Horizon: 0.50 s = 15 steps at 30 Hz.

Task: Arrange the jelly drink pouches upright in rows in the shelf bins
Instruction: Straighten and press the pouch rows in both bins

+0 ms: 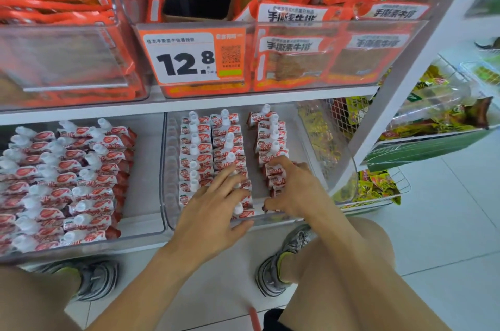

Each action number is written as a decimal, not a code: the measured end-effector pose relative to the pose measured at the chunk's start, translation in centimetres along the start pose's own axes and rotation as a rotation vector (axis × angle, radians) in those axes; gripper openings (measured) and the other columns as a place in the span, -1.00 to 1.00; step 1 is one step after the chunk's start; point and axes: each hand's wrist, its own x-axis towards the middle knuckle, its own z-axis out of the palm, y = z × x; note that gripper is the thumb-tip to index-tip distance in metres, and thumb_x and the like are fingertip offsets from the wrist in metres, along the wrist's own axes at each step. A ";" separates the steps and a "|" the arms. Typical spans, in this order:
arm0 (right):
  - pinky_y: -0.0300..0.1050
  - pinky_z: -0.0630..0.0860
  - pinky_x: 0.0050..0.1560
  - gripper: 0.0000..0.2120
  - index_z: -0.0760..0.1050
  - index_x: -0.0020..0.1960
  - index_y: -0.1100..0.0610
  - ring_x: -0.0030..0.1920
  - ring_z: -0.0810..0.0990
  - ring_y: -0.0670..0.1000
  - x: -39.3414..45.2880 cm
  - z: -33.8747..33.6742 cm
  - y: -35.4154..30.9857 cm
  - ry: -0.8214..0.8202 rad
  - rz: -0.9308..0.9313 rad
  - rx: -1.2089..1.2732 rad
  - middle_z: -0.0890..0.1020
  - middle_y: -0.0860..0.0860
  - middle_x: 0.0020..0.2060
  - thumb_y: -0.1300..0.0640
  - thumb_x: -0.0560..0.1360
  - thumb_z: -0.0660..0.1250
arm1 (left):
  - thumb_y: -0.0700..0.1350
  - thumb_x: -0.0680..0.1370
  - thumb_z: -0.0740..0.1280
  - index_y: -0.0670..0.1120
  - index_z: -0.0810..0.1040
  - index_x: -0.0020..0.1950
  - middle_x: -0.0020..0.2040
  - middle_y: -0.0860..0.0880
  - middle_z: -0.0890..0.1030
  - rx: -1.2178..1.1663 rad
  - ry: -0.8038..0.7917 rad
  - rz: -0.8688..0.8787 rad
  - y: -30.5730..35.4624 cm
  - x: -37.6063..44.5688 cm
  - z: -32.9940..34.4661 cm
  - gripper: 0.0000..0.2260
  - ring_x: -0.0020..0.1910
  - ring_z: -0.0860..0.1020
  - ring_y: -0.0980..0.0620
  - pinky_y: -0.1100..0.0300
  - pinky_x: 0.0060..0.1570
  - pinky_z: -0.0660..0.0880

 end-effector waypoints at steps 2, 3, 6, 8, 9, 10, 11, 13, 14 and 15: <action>-0.01 0.52 0.14 -0.19 0.25 0.37 -0.24 0.11 0.54 0.19 0.1 -0.1 -0.2 -0.011 0.009 -0.024 0.37 0.09 0.19 -0.03 0.21 0.55 | 0.28 0.45 0.32 0.06 0.53 0.25 0.42 0.12 0.38 -0.009 -0.019 -0.009 -0.1 0.0 -0.1 -0.53 0.53 0.11 0.10 0.06 0.19 0.47; 0.01 0.53 0.18 -0.18 0.23 0.39 -0.24 0.15 0.53 0.20 0.2 -0.2 -0.2 -0.031 0.008 -0.031 0.35 0.10 0.24 -0.02 0.22 0.54 | 0.28 0.45 0.31 0.05 0.53 0.25 0.42 0.11 0.37 0.001 -0.034 -0.008 -0.1 0.0 -0.2 -0.52 0.53 0.10 0.09 0.02 0.23 0.46; 0.03 0.39 0.38 -0.11 0.12 0.49 -0.29 0.44 0.33 0.18 -0.8 -1.3 0.7 -0.133 -0.056 -0.006 0.25 0.11 0.47 -0.07 0.31 0.54 | 0.31 0.45 0.24 0.03 0.46 0.34 0.49 0.06 0.27 0.018 -0.077 0.003 0.7 -0.1 -0.6 -0.44 0.55 -0.04 0.03 -0.06 0.46 0.13; -0.06 0.42 0.32 -0.22 0.20 0.48 -0.23 0.43 0.36 0.03 -2.4 -3.0 2.2 0.068 -0.123 0.081 0.40 -0.01 0.42 -0.10 0.37 0.52 | 0.28 0.48 0.25 0.07 0.31 0.43 0.50 0.12 0.16 -0.173 -0.083 -0.034 2.3 -0.1 -1.7 -0.42 0.55 -0.13 0.09 0.07 0.49 -0.01; -0.11 0.49 0.20 -0.34 0.31 0.43 -0.16 0.30 0.50 -0.02 -3.2 -3.9 3.2 0.288 -0.136 0.150 0.52 -0.05 0.29 -0.07 0.41 0.50 | 0.23 0.50 0.27 0.09 0.27 0.44 0.47 0.16 0.17 -0.314 -0.039 -0.058 3.3 0.1 -2.4 -0.45 0.53 -0.06 0.16 0.18 0.48 0.01; -0.12 0.55 0.08 -0.48 0.41 0.35 -0.07 0.13 0.60 -0.05 -3.8 -4.6 4.0 0.494 -0.135 0.224 0.59 -0.04 0.18 0.00 0.44 0.48 | 0.17 0.52 0.30 0.10 0.27 0.42 0.42 0.21 0.22 -0.470 0.032 -0.089 4.3 0.7 -3.0 -0.49 0.49 0.06 0.25 0.32 0.44 0.07; -0.10 0.59 -0.02 -0.59 0.48 0.28 0.01 -0.02 0.63 -0.06 -4.2 -5.0 4.7 0.623 -0.118 0.279 0.61 -0.02 0.10 0.07 0.46 0.46 | 0.10 0.54 0.32 0.11 0.29 0.41 0.36 0.28 0.28 -0.622 0.094 -0.146 5.3 1.9 -3.5 -0.53 0.40 0.19 0.35 0.45 0.36 0.14; -0.08 0.58 -0.11 -0.68 0.53 0.20 0.09 -0.12 0.61 -0.03 -4.3 -5.0 5.4 0.688 -0.079 0.216 0.59 0.02 0.01 0.12 0.46 0.44 | 0.00 0.57 0.32 0.06 0.33 0.38 0.25 0.31 0.38 -0.858 0.135 -0.336 6.2 5.5 -3.3 -0.60 0.24 0.36 0.40 0.51 0.17 0.27; -0.07 0.56 -0.10 -0.67 0.54 0.20 0.10 -0.09 0.59 0.02 -4.1 -4.8 5.5 0.701 -0.069 0.135 0.57 0.04 0.00 0.09 0.45 0.45 | -0.01 0.58 0.31 0.01 0.37 0.36 0.24 0.24 0.43 -0.927 0.148 -0.443 6.2 7.7 -2.7 -0.63 0.22 0.42 0.32 0.43 0.14 0.32; -0.04 0.54 -0.08 -0.64 0.53 0.21 0.10 -0.03 0.56 0.08 -3.7 -4.6 5.7 0.717 -0.057 0.074 0.56 0.07 0.00 0.06 0.45 0.45 | 0.00 0.58 0.29 -0.03 0.42 0.33 0.22 0.14 0.49 -0.931 0.173 -0.532 5.9 10.1 -1.7 -0.66 0.21 0.47 0.19 0.32 0.10 0.37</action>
